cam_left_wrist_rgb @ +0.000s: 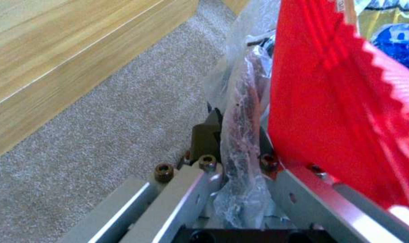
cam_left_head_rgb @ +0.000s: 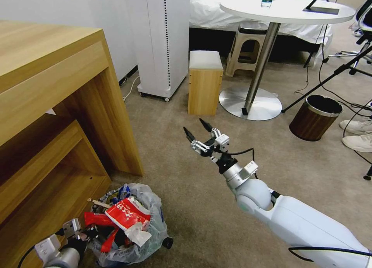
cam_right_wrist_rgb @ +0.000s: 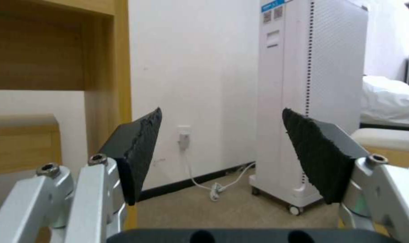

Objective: Pick up the trash bin and place the garbage on the floor into it.

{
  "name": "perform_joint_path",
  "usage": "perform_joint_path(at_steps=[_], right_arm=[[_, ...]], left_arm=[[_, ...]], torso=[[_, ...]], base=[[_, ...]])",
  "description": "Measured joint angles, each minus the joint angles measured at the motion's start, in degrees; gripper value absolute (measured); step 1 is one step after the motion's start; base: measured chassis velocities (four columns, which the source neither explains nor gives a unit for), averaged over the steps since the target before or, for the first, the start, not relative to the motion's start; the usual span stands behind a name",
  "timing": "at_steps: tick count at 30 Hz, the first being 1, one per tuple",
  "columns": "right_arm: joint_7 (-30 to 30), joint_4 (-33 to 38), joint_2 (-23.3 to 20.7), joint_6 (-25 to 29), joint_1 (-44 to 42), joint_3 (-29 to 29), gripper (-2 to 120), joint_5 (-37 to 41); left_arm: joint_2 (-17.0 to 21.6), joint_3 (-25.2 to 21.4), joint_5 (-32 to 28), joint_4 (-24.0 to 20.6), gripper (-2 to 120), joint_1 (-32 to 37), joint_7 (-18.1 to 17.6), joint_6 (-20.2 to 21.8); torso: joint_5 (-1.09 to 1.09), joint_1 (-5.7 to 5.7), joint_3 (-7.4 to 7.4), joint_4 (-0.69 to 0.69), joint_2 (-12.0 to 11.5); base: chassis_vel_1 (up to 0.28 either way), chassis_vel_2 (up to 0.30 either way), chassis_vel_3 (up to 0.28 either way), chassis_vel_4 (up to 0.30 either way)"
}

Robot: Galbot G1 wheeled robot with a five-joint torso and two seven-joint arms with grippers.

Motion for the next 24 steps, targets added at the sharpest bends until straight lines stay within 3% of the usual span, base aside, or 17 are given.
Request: perform_joint_path(at_steps=[6,10,12,14,18,24], right_arm=[[-0.1,0.0,0.1,0.3,-1.4,1.2,70,-0.6],[-0.1,0.1,0.3,0.4,-2.0,1.8,70,-0.9],[-0.2,0.2,0.6,0.5,-2.7,2.3,70,-1.2],[-0.2,0.3,0.6,0.5,-2.8,2.4,70,-1.2],[-0.2,0.6,0.6,0.5,-3.6,3.3,70,-1.5],[-0.2,0.8,0.5,0.5,-4.4,4.3,70,-1.5]], left_arm=[[0.0,-0.1,0.8,0.0,1,0.0,-0.1,0.0],[-0.5,-0.5,2.7,-0.9,11,1.1,0.1,-0.9],[-1.1,-1.0,5.1,-2.2,24,2.1,1.2,-2.1],[-1.2,-1.1,5.5,-2.5,25,2.4,1.4,-2.3],[-1.7,-1.5,7.5,-4.9,47,3.9,2.3,-3.2],[-2.1,-2.0,9.2,-6.8,64,5.3,2.9,-4.1]], torso=[[-0.03,0.00,0.00,-0.01,0.0],[-0.08,0.00,0.01,-0.01,0.0],[-0.04,0.00,0.01,0.00,0.0],[-0.05,0.00,0.01,0.00,0.0],[-0.03,0.00,0.00,0.00,0.0],[-0.03,0.00,0.00,0.00,0.0]], base=[[0.000,0.000,0.000,0.000],[0.000,0.000,0.000,0.000],[0.000,0.000,0.000,0.000],[0.000,0.000,0.000,0.000],[0.000,0.000,0.000,0.000],[0.000,0.000,0.000,0.000]])
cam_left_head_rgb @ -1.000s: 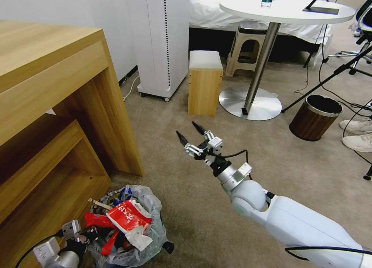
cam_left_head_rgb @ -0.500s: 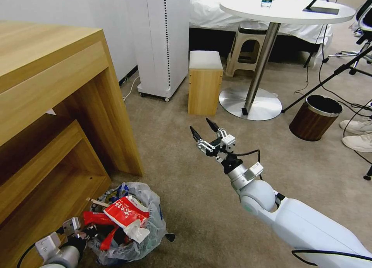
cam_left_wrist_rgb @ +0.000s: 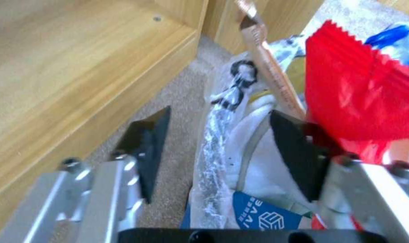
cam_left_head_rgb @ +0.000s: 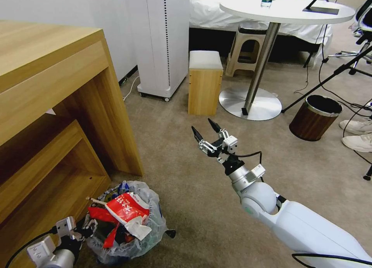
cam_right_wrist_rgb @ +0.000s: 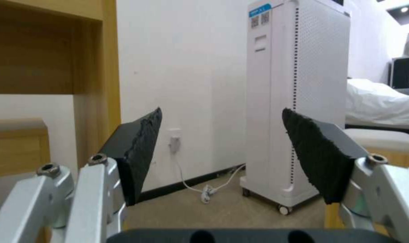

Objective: Pick up the trash bin and place the garbage on the floor into it.

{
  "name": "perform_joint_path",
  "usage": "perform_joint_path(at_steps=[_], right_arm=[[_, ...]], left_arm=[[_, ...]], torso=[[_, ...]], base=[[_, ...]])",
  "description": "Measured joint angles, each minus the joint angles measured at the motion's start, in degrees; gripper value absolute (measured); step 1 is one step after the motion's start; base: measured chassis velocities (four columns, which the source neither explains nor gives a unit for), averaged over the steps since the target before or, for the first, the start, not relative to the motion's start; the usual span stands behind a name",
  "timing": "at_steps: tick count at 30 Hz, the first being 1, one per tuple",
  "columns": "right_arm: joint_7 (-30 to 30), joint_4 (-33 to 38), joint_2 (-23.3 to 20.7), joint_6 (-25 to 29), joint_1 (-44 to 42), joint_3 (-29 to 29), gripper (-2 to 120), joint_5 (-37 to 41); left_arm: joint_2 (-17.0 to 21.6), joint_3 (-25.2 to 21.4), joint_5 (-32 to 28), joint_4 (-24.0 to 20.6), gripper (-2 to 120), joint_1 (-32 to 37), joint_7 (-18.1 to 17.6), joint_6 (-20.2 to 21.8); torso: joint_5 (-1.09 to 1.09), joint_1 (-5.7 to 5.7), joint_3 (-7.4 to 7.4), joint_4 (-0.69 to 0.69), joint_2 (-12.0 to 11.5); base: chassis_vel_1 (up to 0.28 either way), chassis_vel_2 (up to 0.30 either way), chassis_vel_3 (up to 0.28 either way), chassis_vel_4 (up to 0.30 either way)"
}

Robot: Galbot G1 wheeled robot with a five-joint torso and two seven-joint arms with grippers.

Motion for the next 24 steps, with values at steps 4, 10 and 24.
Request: perform_joint_path(at_steps=[4,10,24], right_arm=[[-0.1,0.0,0.0,0.1,-1.2,0.6,69,-0.4],[-0.1,-0.1,0.2,0.5,-2.1,0.7,69,-1.5],[2.7,-0.9,2.5,-2.0,-3.1,3.3,75,-1.0]], left_arm=[[-0.5,-0.3,2.4,-0.9,79,1.0,1.0,-0.9],[-1.5,-1.3,6.0,-1.9,103,2.3,1.5,-2.7],[-5.7,-2.7,13.1,-2.2,114,0.5,4.1,-8.1]], torso=[[0.00,0.00,0.00,0.00,0.0],[0.00,0.00,0.00,0.00,0.0],[0.00,0.00,0.00,0.00,0.0]], base=[[0.000,0.000,0.000,0.000],[0.000,0.000,0.000,0.000],[0.000,0.000,0.000,0.000]])
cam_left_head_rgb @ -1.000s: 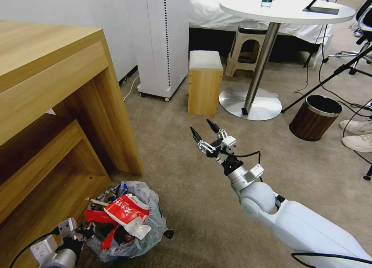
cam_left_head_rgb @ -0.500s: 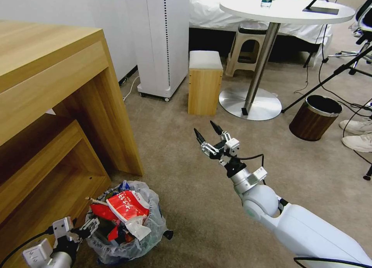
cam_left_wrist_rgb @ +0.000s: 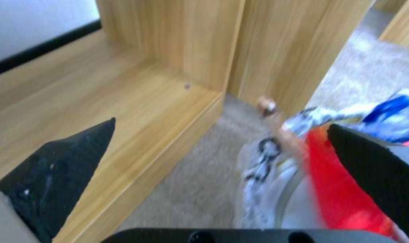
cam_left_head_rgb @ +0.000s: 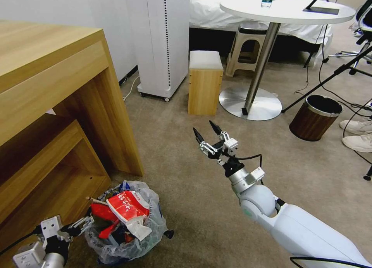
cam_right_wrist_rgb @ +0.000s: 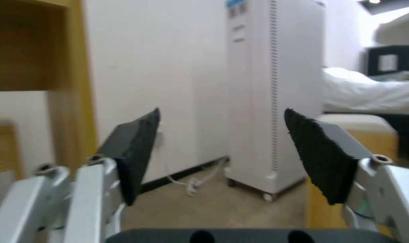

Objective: Pick up the trash bin and place the garbage on the floor into it.

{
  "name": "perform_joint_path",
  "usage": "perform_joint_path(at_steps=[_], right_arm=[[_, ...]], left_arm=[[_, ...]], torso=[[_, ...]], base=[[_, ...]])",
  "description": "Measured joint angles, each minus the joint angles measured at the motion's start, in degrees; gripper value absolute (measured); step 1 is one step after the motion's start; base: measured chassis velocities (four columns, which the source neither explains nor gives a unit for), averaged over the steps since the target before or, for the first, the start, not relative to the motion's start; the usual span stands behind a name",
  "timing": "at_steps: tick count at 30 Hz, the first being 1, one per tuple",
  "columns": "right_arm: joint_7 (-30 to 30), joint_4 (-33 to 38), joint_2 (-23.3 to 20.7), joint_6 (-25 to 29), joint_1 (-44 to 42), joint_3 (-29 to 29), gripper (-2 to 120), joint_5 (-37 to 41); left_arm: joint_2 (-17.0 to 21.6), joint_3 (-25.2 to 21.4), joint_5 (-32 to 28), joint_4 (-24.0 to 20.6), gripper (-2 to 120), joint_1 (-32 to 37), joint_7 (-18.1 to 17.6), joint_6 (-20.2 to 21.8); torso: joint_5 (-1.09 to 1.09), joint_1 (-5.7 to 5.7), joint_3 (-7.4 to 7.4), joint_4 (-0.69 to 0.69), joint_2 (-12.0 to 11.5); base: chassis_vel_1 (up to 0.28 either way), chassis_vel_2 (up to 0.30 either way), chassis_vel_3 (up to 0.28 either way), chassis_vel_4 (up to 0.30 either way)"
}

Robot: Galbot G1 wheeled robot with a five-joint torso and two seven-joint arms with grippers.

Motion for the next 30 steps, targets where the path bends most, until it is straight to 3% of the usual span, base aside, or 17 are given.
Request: perform_joint_path(at_steps=[5,8,9,13,17,19,21,24,30], right_arm=[[3.1,0.1,0.8,-1.2,-2.5,5.3,90,0.2],[4.3,0.9,1.5,-1.4,-5.6,13.2,99,-0.9],[4.3,0.9,1.5,-1.4,-5.6,13.2,99,-0.9],[5.7,3.3,2.3,-2.9,-9.5,24.5,100,-3.3],[6.4,4.1,2.7,-3.3,-11.3,30.0,100,-4.2],[7.6,5.3,3.6,-4.1,-14.4,37.2,100,-4.8],[8.1,5.9,3.8,-4.9,-15.8,39.6,100,-5.0],[9.7,8.5,5.1,-8.4,-21.9,47.9,100,-6.1],[11.5,9.5,6.5,-8.9,-29.5,51.4,100,-7.1]], left_arm=[[-1.9,0.7,2.5,-2.1,111,-0.1,2.3,-1.6],[-3.4,1.4,5.5,-4.1,103,0.0,3.8,-3.1],[-3.4,1.4,5.5,-4.1,103,0.0,3.8,-3.1],[-4.7,1.7,9.0,-6.7,100,0.3,5.4,-4.0],[-5.1,1.8,10.2,-7.8,100,0.6,5.6,-4.2],[-5.4,1.9,11.8,-8.8,100,1.2,5.9,-4.6],[-5.4,1.9,12.4,-9.2,100,1.4,6.1,-4.7],[-5.5,2.2,13.6,-10.1,100,2.0,6.6,-5.2],[-5.4,2.7,15.3,-10.6,100,2.9,7.4,-5.7]], torso=[[0.00,0.00,0.00,0.00,0.0],[0.01,0.00,0.00,-0.01,0.0],[0.01,0.00,0.00,-0.01,0.0],[0.00,0.00,0.00,-0.01,0.0],[0.01,0.00,0.00,0.00,0.0],[0.01,0.00,0.00,0.00,0.0],[0.02,0.00,0.00,0.00,0.0],[0.01,0.00,-0.01,-0.01,0.0],[0.01,0.00,-0.01,-0.02,0.0]], base=[[0.000,0.000,0.000,0.000],[0.000,0.000,0.000,0.000],[0.000,0.000,0.000,0.000],[0.000,0.000,0.000,0.000],[0.000,0.000,0.000,0.000],[0.000,0.000,0.000,0.000],[0.000,0.000,0.000,0.000],[0.000,0.000,0.000,0.000],[0.000,0.000,0.000,0.000]])
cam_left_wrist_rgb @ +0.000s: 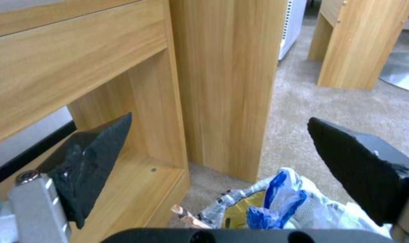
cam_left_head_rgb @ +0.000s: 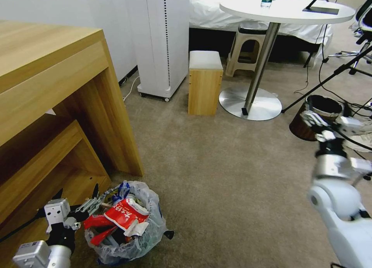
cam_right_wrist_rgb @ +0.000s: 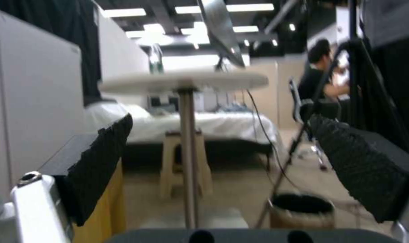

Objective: Pick up the trash bin and place the garbage on the floor into it.

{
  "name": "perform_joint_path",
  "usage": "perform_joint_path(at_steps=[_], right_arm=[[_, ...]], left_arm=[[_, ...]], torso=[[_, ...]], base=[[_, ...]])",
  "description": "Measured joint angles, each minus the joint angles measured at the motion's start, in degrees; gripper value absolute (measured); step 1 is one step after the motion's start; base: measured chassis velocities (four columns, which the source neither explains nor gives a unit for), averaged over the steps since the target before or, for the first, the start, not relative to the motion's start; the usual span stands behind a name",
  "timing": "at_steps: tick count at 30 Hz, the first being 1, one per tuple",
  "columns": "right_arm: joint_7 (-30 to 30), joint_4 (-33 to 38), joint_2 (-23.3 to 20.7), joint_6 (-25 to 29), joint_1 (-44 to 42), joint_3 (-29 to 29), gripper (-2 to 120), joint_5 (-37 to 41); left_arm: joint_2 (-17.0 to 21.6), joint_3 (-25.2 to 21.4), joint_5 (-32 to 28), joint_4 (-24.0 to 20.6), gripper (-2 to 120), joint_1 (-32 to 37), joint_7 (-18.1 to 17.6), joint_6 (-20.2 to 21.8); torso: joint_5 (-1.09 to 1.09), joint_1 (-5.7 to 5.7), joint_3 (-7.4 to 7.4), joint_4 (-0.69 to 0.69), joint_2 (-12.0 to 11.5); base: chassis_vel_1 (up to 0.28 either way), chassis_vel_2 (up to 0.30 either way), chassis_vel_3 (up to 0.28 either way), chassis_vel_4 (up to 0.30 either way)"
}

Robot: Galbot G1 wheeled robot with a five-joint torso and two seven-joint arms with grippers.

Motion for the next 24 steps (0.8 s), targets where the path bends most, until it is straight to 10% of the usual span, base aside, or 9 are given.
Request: perform_joint_path(at_steps=[14,24], right_arm=[[-2.9,-4.8,0.6,-0.3,1.6,-18.1,100,5.8],[-7.0,-11.8,2.7,3.6,5.4,-23.4,100,-3.9]], left_arm=[[0.0,-0.5,2.2,-0.1,100,1.4,0.1,-0.7],[-1.1,-0.5,4.0,-0.2,100,0.9,-2.6,0.6]], torso=[[0.01,0.00,0.01,0.02,0.0],[-0.01,0.00,0.01,0.02,0.0]], base=[[0.000,0.000,0.000,0.000],[0.000,0.000,0.000,0.000]])
